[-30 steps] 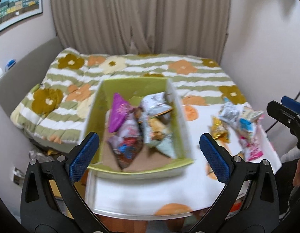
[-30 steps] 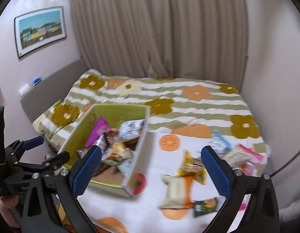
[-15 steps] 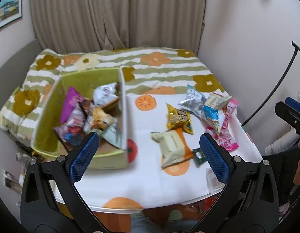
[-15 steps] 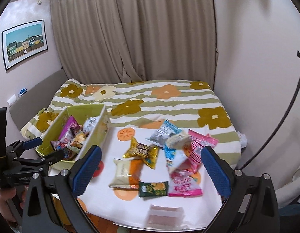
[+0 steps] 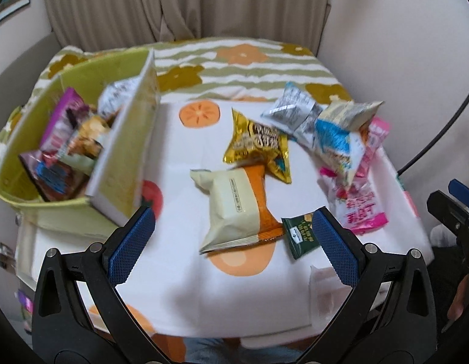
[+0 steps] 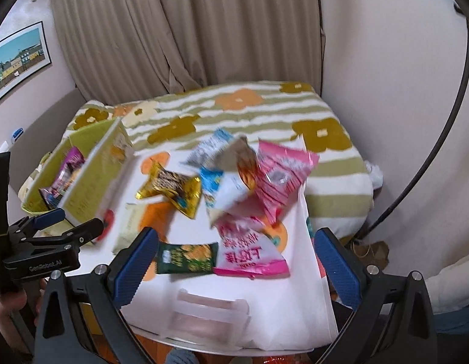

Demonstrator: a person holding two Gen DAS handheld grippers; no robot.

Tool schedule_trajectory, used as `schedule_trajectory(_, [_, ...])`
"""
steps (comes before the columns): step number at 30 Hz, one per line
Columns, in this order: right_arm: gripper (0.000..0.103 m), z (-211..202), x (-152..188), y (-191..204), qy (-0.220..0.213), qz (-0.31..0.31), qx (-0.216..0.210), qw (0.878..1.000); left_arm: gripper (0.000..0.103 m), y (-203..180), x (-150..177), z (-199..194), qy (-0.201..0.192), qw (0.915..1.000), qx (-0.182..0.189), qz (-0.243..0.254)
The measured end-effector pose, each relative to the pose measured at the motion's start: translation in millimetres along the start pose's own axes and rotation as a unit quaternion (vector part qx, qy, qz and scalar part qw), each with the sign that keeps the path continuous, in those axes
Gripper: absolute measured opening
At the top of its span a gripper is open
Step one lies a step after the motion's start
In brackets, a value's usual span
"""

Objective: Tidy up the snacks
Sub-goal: 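Move both tools back over the remaining snacks, then grasp the cream cake pack with left tool while right tool grasps the pink bag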

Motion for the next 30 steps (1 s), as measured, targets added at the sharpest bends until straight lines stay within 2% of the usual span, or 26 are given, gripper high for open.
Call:
schedule_trajectory(9, [0.102, 63, 15, -15, 0.035, -0.012, -0.005, 0.999, 0.103, -2, 3, 67, 0.03, 0.999, -0.03, -0.013])
schedule_trajectory(19, [0.102, 113, 24, -15, 0.081, -0.032, -0.014, 0.996, 0.101, 1, 2, 110, 0.07, 0.9963, -0.034, -0.036])
schedule_trajectory(22, [0.102, 121, 26, -14, 0.091, -0.038, -0.015, 0.995, 0.091, 3, 3, 115, 0.079, 0.9954, -0.038, -0.039])
schedule_trajectory(25, [0.102, 129, 28, -14, 0.1, -0.04, -0.021, 0.994, 0.081, 5, 4, 119, 0.084, 0.9951, -0.026, -0.044])
schedule_trajectory(26, [0.102, 131, 28, -14, 0.102, -0.04, -0.021, 0.994, 0.069, 4, 4, 120, 0.086, 0.9952, -0.023, -0.042])
schedule_trajectory(30, [0.102, 137, 27, -12, 0.11, -0.052, -0.011, 0.992, 0.066, 0, 5, 119, 0.088, 0.9951, -0.027, -0.034])
Point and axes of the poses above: each gripper's, at about its wrist camera, not at the fingertips, and z roughly the way its jaws point, y to its left, x to its underside, the point moved 1 cm from there along z, roughly the way its jaws point, and after that the axes turned 1 degree about x, right-handed, at the moved point
